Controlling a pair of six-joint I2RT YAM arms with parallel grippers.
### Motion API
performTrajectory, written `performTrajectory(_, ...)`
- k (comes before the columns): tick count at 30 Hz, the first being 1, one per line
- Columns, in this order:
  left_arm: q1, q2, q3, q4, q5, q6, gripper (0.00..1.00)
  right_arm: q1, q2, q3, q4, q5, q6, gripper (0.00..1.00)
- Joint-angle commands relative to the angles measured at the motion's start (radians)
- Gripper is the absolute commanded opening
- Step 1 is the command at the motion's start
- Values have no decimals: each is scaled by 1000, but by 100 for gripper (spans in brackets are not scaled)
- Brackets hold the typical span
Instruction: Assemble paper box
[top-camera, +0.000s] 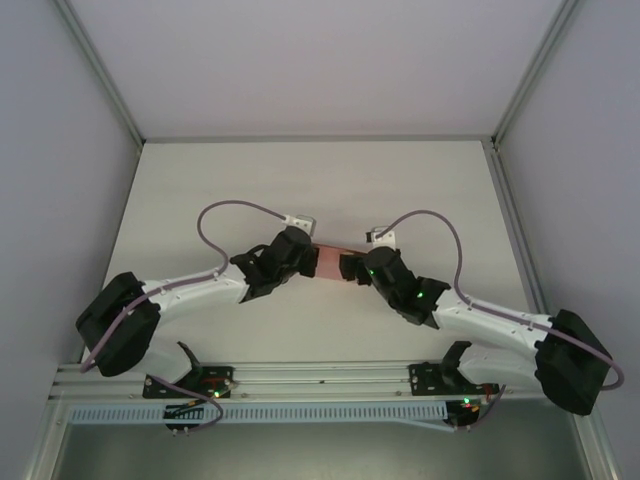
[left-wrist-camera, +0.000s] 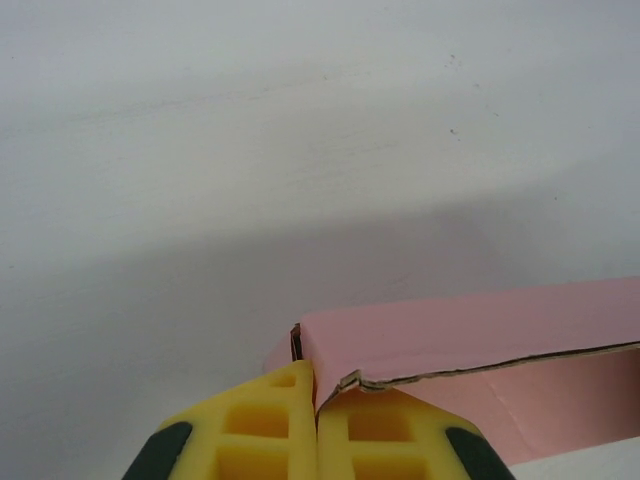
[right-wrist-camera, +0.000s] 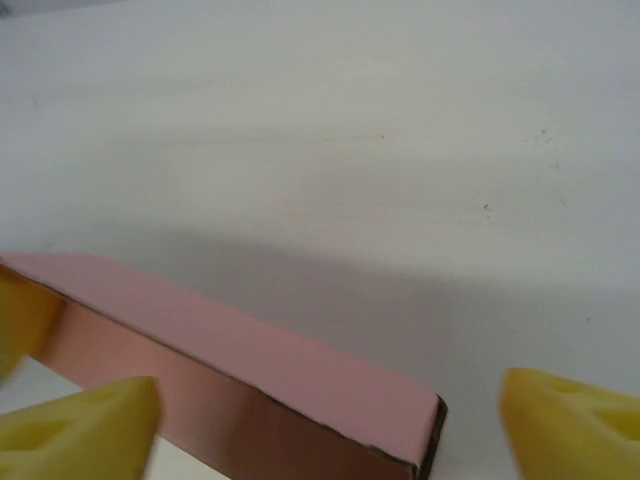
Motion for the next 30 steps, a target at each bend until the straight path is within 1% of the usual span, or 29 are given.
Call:
performTrajectory(1, -27, 46, -25, -155, 37, -6, 0, 4, -36, 85, -96, 16, 77, 100)
performTrajectory(4, -34, 42, -23, -162, 20, -4, 0, -10, -27, 132, -208, 84, 195, 100)
performTrajectory(7, -39, 43, -19, -166, 7, -5, 0, -38, -12, 150, -288, 103, 280, 100)
performTrajectory(8, -42, 43, -17, -168, 2, -5, 0, -47, -8, 147, -295, 98, 296, 99)
performTrajectory(10, -44, 41, -15, -169, 3, -1, 0, -72, 7, 131, -296, 49, 323, 95)
performTrajectory(14, -52, 33, -11, -169, 0, 19, 1, -109, 40, 76, -260, -35, 373, 84)
performTrajectory(16, -52, 29, -6, -166, 7, 32, 5, -115, 57, 55, -256, -62, 395, 80)
performTrajectory(17, -54, 25, -4, -167, 12, 41, 8, -115, 64, 47, -250, -77, 397, 76)
performTrajectory(19, -58, 11, 1, -156, 46, 64, 18, -114, 72, 25, -234, -99, 420, 73)
performTrajectory(20, -60, 2, 6, -157, 60, 72, 23, -114, 72, 14, -218, -134, 427, 71)
performTrajectory(21, -61, -7, 18, -165, 71, 78, 25, -112, 69, -4, -197, -144, 441, 70)
performTrajectory(22, -61, -13, 32, -182, 80, 83, 28, -110, 66, -19, -182, -145, 453, 69)
performTrajectory(24, -63, -28, 61, -220, 82, 86, 41, -106, 63, -41, -146, -153, 468, 67)
performTrajectory(26, -63, -44, 83, -258, 81, 87, 52, -100, 62, -48, -142, -146, 482, 64)
performTrajectory(28, -63, -56, 106, -294, 96, 95, 56, -94, 64, -46, -150, -135, 483, 63)
performTrajectory(30, -61, -64, 129, -336, 103, 86, 66, -92, 68, -48, -152, -132, 483, 62)
